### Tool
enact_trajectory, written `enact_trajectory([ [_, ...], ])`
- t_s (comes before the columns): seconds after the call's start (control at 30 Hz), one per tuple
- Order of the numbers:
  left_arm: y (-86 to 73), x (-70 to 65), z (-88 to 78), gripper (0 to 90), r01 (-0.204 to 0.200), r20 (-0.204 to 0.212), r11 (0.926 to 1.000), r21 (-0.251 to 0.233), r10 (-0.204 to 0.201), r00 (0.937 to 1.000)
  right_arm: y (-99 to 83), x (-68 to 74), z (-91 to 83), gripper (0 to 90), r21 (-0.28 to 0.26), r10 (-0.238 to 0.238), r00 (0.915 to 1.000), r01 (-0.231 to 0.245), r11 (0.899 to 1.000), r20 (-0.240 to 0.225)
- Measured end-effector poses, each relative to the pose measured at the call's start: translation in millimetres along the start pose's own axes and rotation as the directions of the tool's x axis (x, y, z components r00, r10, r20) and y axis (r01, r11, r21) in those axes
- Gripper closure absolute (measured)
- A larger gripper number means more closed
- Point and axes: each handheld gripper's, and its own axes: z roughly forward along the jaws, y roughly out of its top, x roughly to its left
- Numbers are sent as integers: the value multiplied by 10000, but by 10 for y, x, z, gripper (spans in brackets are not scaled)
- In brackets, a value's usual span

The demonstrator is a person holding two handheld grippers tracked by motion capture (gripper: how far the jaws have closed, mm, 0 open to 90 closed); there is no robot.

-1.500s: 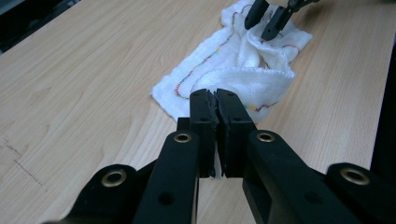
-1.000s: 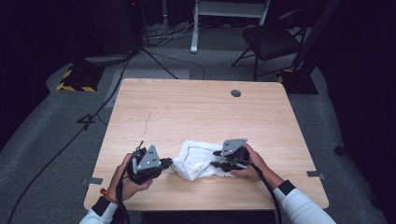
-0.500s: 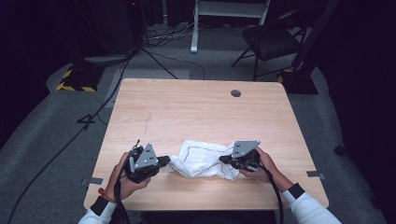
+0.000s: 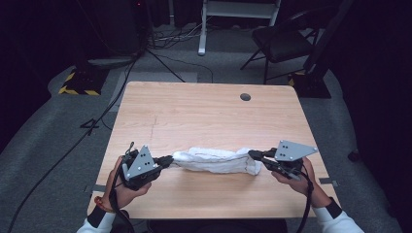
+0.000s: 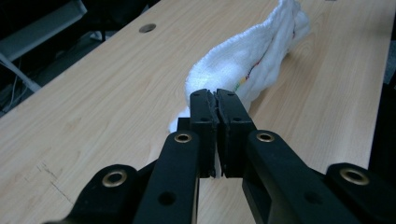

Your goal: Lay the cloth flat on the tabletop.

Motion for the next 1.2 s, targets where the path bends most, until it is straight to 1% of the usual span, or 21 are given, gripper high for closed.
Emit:
enact_trajectory([
  [0.2, 187, -113, -164, 861, -501, 16, 9974, -512, 502, 9987, 145, 94, -296, 900, -401, -119, 9994, 132, 9991, 325],
  [0.33, 349, -126, -254, 861, -808, -86, 9933, -822, 804, 9967, 252, 136, -467, 900, -789, -190, 9983, 233, 9966, 544],
  [0.4, 444, -98, -296, 861, -969, -149, 9902, -1005, 959, 9953, 315, 146, -547, 900, -988, -260, 9974, 325, 9946, 668],
  [0.43, 496, -83, -314, 861, -1081, -256, 9884, -1064, 1059, 9940, 351, 145, -583, 900, -1113, -213, 9967, 300, 9933, 780],
  [0.5, 598, -48, -335, 861, -1247, -336, 9851, -1181, 1215, 9920, 420, 118, -649, 900, -1320, -184, 9947, 318, 9907, 1014],
  [0.53, 649, -17, -332, 860, -1388, -352, 9833, -1177, 1356, 9901, 451, 93, -674, 900, -1453, -85, 9936, 249, 9891, 1122],
  [0.6, 725, 67, -285, 861, -1250, -136, 9844, -1236, 1243, 9922, 509, 26, -699, 900, -1561, 59, 9898, 165, 9876, 1422],
  [0.63, 754, 115, -246, 861, -1240, -190, 9848, -1214, 1226, 9923, 531, -16, -701, 900, -1654, 199, 9873, 66, 9862, 1579],
  [0.67, 776, 165, -198, 861, -1209, -262, 9861, -1140, 1187, 9926, 548, -60, -695, 900, -1742, 387, 9858, -97, 9847, 1633],
  [0.7, 794, 245, -130, 861, -1130, -277, 9880, -1055, 1107, 9935, 563, -109, -679, 900, -1750, 506, 9837, -199, 9844, 1725],
  [0.73, 799, 298, -84, 861, -974, -225, 9898, -1044, 955, 9952, 573, -172, -644, 900, -1661, 592, 9798, -272, 9857, 1909],
  [0.77, 801, 366, -12, 861, -788, -213, 9918, -1006, 771, 9968, 575, -213, -615, 900, -1598, 688, 9779, -371, 9864, 1975],
  [0.8, 798, 431, 71, 861, -738, -293, 9935, -865, 716, 9970, 570, -270, -570, 900, -1495, 832, 9756, -531, 9873, 2034],
  [0.87, 767, 564, 265, 861, -327, -209, 9968, -734, 313, 9993, 536, -398, -451, 900, -1202, 972, 9684, -709, 9902, 2295],
  [0.93, 729, 694, 473, 861, -39, -275, 9990, -446, 26, 9996, 465, -549, -315, 900, -942, 1287, 9605, -1084, 9896, 2468],
  [1.0, 687, 831, 682, 860, 372, -179, 9990, -254, -377, 9991, 368, -706, -169, 900, -656, 1583, 9536, -1462, 9871, 2560],
  [1.03, 668, 895, 790, 860, 545, -213, 9984, -120, -548, 9983, 316, -785, -90, 900, -512, 1687, 9481, -1608, 9857, 2694],
  [1.07, 647, 957, 900, 860, 735, -150, 9973, -42, -735, 9972, 266, -866, -10, 900, -364, 1805, 9435, -1774, 9835, 2779],
  [1.13, 597, 1073, 1162, 860, 1019, -293, 9945, 259, -1011, 9944, 174, -1016, 148, 900, -126, 1973, 9349, -2027, 9792, 2949],
  [1.17, 578, 1111, 1249, 860, 1138, -277, 9928, 368, -1128, 9932, 117, -1104, 251, 900, 89, 2016, 9305, -2145, 9767, 3059],
  [1.2, 552, 1154, 1367, 859, 1241, -350, 9910, 508, -1225, 9919, 82, -1152, 310, 900, 173, 2108, 9259, -2275, 9736, 3135],
])
